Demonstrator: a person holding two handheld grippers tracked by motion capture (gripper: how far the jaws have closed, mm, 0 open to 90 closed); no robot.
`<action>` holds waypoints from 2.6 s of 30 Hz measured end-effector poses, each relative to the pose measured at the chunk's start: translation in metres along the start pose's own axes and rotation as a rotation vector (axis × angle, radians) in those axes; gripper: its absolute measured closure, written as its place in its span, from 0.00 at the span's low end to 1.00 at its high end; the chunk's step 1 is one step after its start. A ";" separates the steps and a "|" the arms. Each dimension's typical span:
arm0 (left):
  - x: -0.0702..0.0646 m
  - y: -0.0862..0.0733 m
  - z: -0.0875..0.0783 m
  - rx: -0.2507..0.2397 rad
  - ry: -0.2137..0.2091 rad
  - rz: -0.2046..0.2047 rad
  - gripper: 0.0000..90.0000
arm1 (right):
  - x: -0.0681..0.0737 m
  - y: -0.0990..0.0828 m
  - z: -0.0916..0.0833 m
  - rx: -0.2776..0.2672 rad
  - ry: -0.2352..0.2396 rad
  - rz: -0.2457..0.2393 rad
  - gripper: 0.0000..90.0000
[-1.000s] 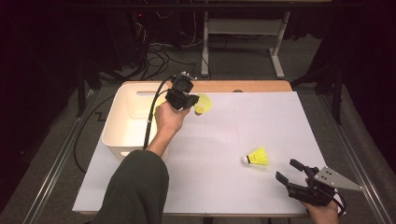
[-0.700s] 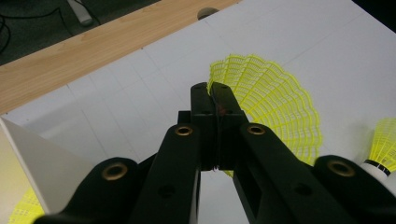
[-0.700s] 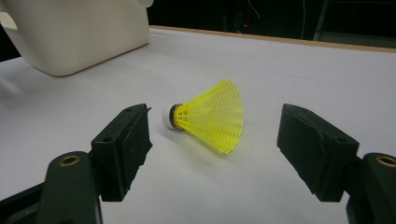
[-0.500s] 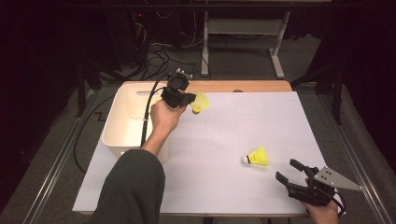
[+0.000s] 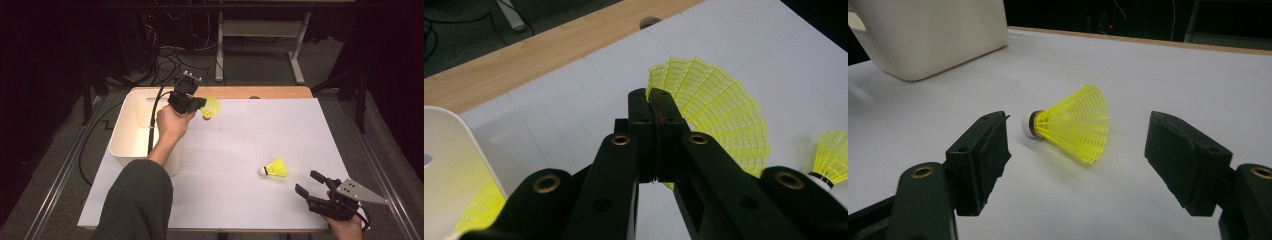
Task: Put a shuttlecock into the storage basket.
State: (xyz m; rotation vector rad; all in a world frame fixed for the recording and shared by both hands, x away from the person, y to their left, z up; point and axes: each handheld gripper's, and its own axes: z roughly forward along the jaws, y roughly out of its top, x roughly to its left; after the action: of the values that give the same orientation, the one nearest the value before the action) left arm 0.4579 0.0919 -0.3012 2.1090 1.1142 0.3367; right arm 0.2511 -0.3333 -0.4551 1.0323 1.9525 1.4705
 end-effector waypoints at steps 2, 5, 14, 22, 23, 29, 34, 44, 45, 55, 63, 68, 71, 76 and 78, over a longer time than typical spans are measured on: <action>0.000 0.000 -0.001 0.002 0.000 0.001 1.00 | 0.000 0.000 0.000 0.000 -0.001 0.001 0.29; 0.000 0.000 -0.003 0.000 0.000 0.003 1.00 | 0.000 0.000 0.000 0.001 -0.001 0.000 0.29; 0.003 0.000 -0.007 -0.004 0.001 -0.002 1.00 | 0.000 0.000 0.000 0.000 0.001 0.002 0.29; 0.004 0.000 -0.012 -0.005 0.003 -0.001 1.00 | 0.000 0.000 0.000 0.000 0.000 0.000 0.29; 0.004 0.000 -0.012 -0.005 0.003 -0.001 1.00 | 0.000 0.000 0.000 0.001 0.001 0.000 0.29; 0.007 -0.001 -0.016 -0.010 0.002 -0.012 1.00 | 0.000 0.000 0.000 0.003 0.000 -0.001 0.29; 0.007 -0.001 -0.017 -0.012 0.002 -0.011 1.00 | 0.000 0.000 0.000 0.003 0.001 -0.002 0.29; 0.011 -0.002 -0.023 -0.015 0.008 -0.021 1.00 | 0.000 0.000 0.000 0.003 0.001 -0.001 0.29; 0.012 -0.002 -0.024 -0.015 0.008 -0.021 1.00 | 0.000 0.000 0.000 0.003 0.001 -0.001 0.29; 0.018 -0.002 -0.031 -0.023 0.020 -0.035 1.00 | 0.000 0.000 0.001 0.005 0.000 0.000 0.29; 0.023 -0.001 -0.035 -0.027 0.022 -0.042 1.00 | 0.000 0.000 0.000 0.004 -0.002 0.000 0.29; 0.025 -0.002 -0.040 -0.033 0.029 -0.048 1.00 | 0.000 0.000 0.000 0.004 0.000 0.000 0.29; 0.026 -0.003 -0.043 -0.039 0.033 -0.050 1.00 | 0.000 0.000 0.000 0.004 0.001 0.001 0.29; 0.031 -0.004 -0.048 -0.041 0.041 -0.056 1.00 | 0.000 0.000 0.000 0.004 0.000 0.000 0.29; 0.033 -0.005 -0.050 -0.044 0.042 -0.060 1.00 | 0.000 0.000 0.000 0.006 0.001 0.002 0.29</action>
State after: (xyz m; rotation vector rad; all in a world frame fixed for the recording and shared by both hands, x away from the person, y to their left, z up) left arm 0.4483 0.1432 -0.2724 2.0344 1.1818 0.3754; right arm 0.2513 -0.3332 -0.4554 1.0363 1.9584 1.4666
